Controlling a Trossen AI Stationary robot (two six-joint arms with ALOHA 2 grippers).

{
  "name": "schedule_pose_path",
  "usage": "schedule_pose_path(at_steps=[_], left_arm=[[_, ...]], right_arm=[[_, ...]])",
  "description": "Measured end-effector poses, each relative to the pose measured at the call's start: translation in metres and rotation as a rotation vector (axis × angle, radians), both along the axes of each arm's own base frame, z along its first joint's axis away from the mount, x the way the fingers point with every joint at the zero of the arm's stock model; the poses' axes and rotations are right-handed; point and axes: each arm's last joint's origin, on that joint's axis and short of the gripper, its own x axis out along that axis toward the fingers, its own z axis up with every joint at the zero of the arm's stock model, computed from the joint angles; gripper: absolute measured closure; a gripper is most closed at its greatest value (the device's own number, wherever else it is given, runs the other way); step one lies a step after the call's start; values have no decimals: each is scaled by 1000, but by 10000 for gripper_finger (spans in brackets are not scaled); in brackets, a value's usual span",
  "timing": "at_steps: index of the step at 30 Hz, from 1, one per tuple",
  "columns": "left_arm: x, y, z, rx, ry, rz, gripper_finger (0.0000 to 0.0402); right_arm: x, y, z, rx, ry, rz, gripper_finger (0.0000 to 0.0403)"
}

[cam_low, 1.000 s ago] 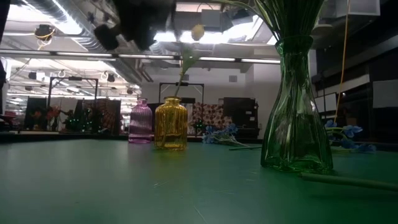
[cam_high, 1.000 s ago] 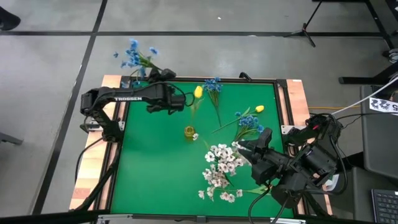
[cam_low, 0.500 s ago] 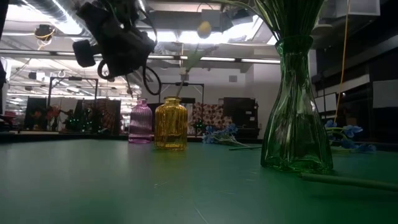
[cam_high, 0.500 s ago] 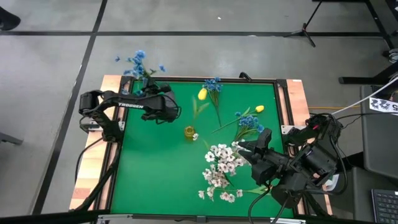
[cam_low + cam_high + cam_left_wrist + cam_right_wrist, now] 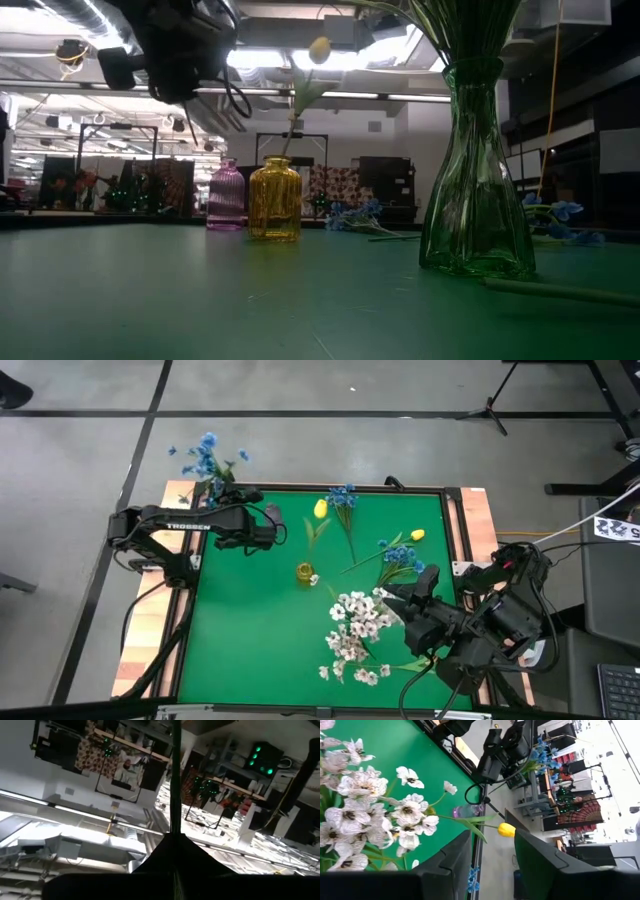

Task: Sort flowers into vase by color
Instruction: Put the bottom blue flowers into the purple vase

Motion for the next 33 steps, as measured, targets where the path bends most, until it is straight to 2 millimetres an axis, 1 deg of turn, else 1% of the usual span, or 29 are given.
schedule_pose_path(at_steps=[5, 9, 17, 23, 27, 33], left_arm=[[3, 1, -1, -1, 0, -3, 401], [9, 1, -3, 8, -63, -8, 401], [15, -6, -4, 8, -79, -47, 401], [28, -12, -6, 0, -139, -87, 401], [37, -12, -7, -43, -186, -101, 401], [42, -12, -7, -52, -152, -118, 401]], right_arm=[[0, 0, 0, -4, -4, -3, 251], [0, 0, 1, -18, -19, -14, 251], [0, -1, 1, -32, -34, -24, 251], [0, -1, 1, -33, -33, -24, 251], [0, -1, 1, -33, -33, -24, 251], [0, -1, 1, -28, -28, -20, 251]])
